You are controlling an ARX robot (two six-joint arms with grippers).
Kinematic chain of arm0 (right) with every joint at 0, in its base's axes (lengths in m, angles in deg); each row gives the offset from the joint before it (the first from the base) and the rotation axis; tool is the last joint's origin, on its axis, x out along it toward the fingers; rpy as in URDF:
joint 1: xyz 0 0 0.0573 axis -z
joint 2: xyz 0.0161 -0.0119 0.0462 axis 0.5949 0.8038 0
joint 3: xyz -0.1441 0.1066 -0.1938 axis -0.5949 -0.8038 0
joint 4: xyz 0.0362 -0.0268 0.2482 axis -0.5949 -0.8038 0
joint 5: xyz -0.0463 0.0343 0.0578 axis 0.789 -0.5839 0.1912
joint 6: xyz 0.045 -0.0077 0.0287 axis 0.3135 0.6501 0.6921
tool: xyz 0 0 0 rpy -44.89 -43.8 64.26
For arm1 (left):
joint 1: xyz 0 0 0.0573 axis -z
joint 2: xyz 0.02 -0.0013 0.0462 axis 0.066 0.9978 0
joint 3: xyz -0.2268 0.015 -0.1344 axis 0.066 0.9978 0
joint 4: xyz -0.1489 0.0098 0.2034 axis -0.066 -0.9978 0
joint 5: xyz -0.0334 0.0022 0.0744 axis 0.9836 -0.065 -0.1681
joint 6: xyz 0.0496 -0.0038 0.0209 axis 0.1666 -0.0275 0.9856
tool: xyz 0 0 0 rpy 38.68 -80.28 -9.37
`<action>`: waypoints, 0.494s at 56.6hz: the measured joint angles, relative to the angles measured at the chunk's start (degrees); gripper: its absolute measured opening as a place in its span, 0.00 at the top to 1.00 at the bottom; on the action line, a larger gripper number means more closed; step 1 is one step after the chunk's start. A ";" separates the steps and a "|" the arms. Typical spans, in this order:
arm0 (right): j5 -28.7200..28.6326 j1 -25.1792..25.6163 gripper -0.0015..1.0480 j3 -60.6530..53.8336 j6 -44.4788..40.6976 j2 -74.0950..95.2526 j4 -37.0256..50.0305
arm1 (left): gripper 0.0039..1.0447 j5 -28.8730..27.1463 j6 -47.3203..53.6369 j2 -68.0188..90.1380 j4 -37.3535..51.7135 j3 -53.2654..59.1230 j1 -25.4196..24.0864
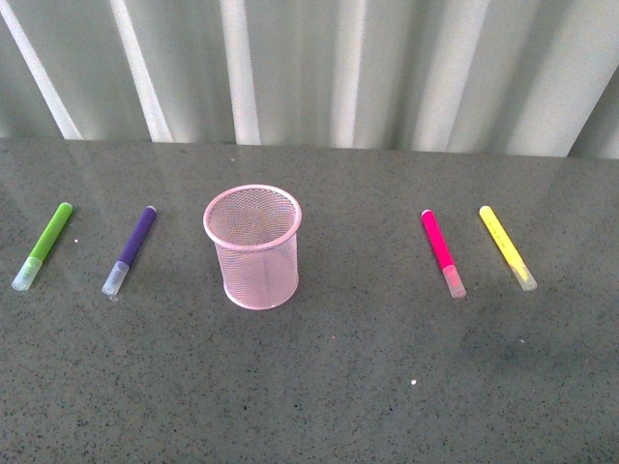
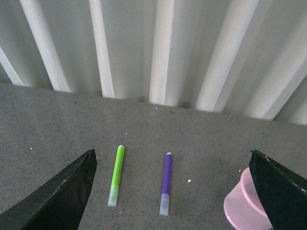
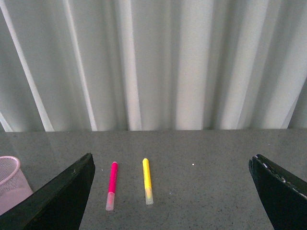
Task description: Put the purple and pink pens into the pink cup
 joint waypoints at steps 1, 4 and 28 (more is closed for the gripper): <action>0.00 0.00 0.07 0.00 0.00 0.00 0.00 | 0.06 -0.02 0.31 2.08 0.09 -0.94 0.11; 0.00 0.00 0.07 0.00 0.00 0.00 0.00 | 0.06 1.07 1.07 7.10 -0.70 -3.76 0.22; 0.00 0.00 0.07 0.00 0.00 0.00 0.00 | 0.06 7.04 7.19 39.28 -17.94 -30.99 2.97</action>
